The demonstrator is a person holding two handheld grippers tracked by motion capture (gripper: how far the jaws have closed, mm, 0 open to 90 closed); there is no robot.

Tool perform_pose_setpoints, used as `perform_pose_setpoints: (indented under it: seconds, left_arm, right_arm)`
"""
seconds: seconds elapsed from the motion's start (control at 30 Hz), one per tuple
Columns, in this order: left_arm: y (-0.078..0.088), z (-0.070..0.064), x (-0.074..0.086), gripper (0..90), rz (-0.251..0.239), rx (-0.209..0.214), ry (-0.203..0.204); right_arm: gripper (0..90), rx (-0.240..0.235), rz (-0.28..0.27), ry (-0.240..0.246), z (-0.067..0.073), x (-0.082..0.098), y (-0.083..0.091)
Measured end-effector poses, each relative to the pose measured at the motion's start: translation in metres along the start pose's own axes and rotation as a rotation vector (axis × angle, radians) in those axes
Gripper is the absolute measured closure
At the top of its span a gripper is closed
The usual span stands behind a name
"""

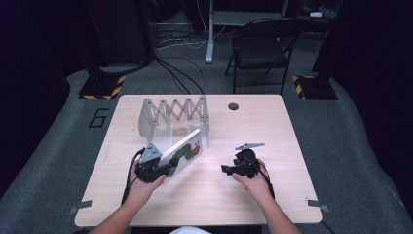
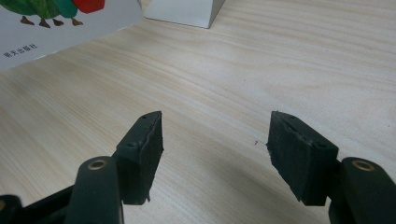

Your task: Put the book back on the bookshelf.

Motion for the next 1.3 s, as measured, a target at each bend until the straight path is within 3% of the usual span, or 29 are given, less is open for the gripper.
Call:
perform_pose_setpoints:
  seconds: [0.57, 0.8, 0.87, 1.1, 1.2, 1.3]
  left_arm:
    - [0.019, 0.017, -0.012, 75.6, -0.040, -0.047, 0.011]
    - [0.023, 0.020, -0.013, 75.6, -0.039, -0.052, 0.014]
    - [0.023, 0.021, -0.013, 75.6, -0.043, -0.057, 0.016]
    - [0.027, 0.023, -0.013, 75.6, -0.050, -0.072, 0.027]
    - [0.031, 0.025, -0.012, 75.6, -0.054, -0.083, 0.030]
    - [0.033, 0.027, -0.012, 75.6, -0.054, -0.089, 0.032]
  right_arm:
    - [35.5, 0.000, 0.009, 0.000, 0.002, 0.000, -0.001]
    - [35.5, -0.002, 0.016, -0.013, 0.003, 0.001, 0.001]
    - [35.5, -0.008, 0.011, 0.006, 0.001, 0.001, 0.000]
    - [35.5, -0.003, 0.018, -0.021, 0.001, 0.000, 0.001]
    - [35.5, -0.016, 0.005, 0.007, 0.001, -0.002, -0.003]
    - [35.5, -0.021, 0.020, -0.007, 0.004, -0.002, -0.004]
Point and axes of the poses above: each handheld gripper's, and its own axes: y roughly backward along the jaws, x roughly out of its underside, z roughly to its left, the point moved 8 cm from there along -y, roughly forward along the jaws, and after that the axes turned 14 degrees about -z, right-handed, at the moved point
